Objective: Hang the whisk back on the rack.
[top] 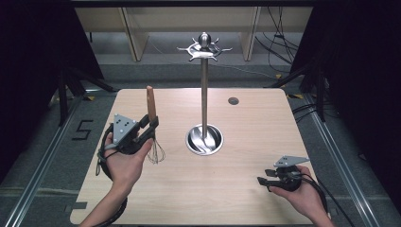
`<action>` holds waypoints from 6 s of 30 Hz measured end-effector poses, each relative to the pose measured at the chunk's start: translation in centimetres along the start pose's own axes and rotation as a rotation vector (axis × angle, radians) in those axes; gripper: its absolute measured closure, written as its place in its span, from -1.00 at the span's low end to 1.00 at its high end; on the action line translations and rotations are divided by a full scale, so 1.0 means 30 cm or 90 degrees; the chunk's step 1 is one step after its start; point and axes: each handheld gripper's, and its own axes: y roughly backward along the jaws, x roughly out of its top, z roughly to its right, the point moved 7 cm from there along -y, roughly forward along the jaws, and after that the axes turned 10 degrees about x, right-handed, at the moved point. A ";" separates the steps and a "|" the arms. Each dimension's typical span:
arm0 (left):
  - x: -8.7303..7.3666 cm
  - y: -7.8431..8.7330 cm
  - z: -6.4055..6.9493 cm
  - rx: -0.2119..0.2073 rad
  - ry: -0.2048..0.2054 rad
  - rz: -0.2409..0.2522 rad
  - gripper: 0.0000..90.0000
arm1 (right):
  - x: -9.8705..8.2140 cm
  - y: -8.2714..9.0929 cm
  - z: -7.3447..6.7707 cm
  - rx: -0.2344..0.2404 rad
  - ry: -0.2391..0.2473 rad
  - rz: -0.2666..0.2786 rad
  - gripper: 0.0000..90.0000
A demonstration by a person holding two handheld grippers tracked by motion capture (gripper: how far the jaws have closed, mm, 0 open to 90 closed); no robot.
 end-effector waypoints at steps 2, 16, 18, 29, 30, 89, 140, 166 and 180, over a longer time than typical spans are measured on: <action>0.005 0.001 0.005 -0.002 -0.002 0.001 0.53 | 0.000 0.001 0.000 0.000 0.000 0.000 0.17; 0.037 0.000 0.031 -0.008 -0.011 0.015 0.53 | -0.003 0.005 0.004 -0.001 0.009 -0.010 0.17; 0.042 0.001 0.035 -0.010 -0.010 0.017 0.53 | -0.001 0.005 0.000 0.002 0.000 -0.006 0.17; 0.061 0.003 0.053 -0.012 -0.018 0.025 0.53 | 0.000 0.001 0.000 0.002 -0.001 0.003 0.17; 0.062 0.003 0.054 -0.013 -0.020 0.026 0.53 | 0.000 0.001 0.000 0.002 -0.001 0.003 0.17; 0.188 -0.035 0.164 -0.031 -0.041 0.064 0.53 | 0.002 0.000 0.003 0.003 0.004 0.006 0.16; 0.256 -0.104 0.242 -0.020 -0.077 0.056 0.53 | 0.005 -0.007 0.012 -0.004 0.017 0.024 0.16; 0.261 -0.122 0.250 -0.018 -0.108 0.038 0.53 | 0.003 -0.006 0.008 -0.004 0.006 0.021 0.16; 0.260 -0.142 0.260 -0.018 -0.112 0.031 0.53 | 0.003 -0.007 0.004 -0.002 -0.004 0.025 0.16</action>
